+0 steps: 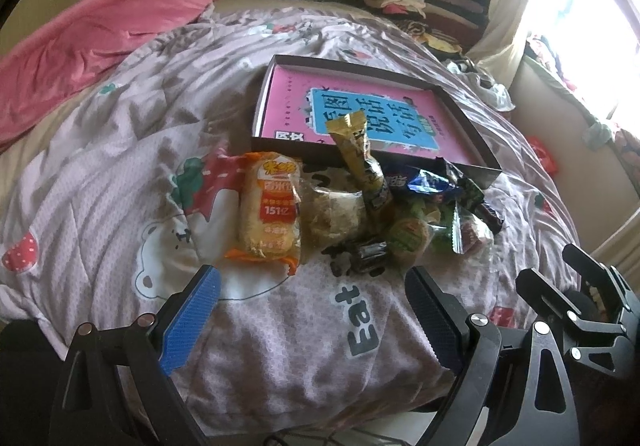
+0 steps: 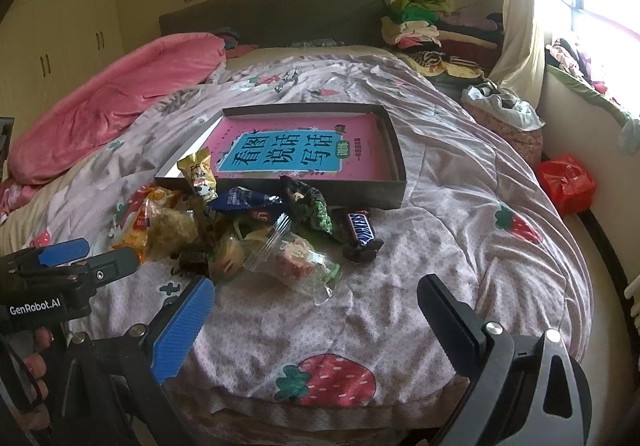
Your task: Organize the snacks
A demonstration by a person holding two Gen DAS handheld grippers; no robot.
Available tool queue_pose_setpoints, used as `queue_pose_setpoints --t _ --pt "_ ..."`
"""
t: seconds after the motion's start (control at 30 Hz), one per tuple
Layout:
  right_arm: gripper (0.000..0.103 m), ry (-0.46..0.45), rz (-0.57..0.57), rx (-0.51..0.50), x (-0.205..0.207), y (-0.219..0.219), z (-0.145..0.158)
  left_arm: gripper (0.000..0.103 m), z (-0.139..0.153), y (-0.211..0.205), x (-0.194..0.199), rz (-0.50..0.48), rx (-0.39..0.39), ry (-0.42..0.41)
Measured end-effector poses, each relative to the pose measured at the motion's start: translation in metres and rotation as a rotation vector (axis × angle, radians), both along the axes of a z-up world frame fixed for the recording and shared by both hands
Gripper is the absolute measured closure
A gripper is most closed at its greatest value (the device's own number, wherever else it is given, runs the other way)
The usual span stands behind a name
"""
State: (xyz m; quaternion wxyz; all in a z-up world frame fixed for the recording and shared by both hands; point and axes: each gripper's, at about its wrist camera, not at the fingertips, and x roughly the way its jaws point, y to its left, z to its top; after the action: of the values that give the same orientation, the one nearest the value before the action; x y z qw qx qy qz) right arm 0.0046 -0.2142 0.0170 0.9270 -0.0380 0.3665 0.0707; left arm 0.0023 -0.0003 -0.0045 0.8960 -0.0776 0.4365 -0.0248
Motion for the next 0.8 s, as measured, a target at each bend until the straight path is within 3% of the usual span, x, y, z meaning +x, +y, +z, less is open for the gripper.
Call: queue_pose_setpoints --t 0.47,0.8 --pt "0.001 0.011 0.036 -0.007 0.009 0.007 -0.007 0.009 -0.010 0.013 0.009 0.039 0.016 0.026" --pt "0.001 0.024 0.058 -0.028 0.021 0.007 -0.014 0.009 -0.018 0.039 0.025 0.088 -0.018 0.058"
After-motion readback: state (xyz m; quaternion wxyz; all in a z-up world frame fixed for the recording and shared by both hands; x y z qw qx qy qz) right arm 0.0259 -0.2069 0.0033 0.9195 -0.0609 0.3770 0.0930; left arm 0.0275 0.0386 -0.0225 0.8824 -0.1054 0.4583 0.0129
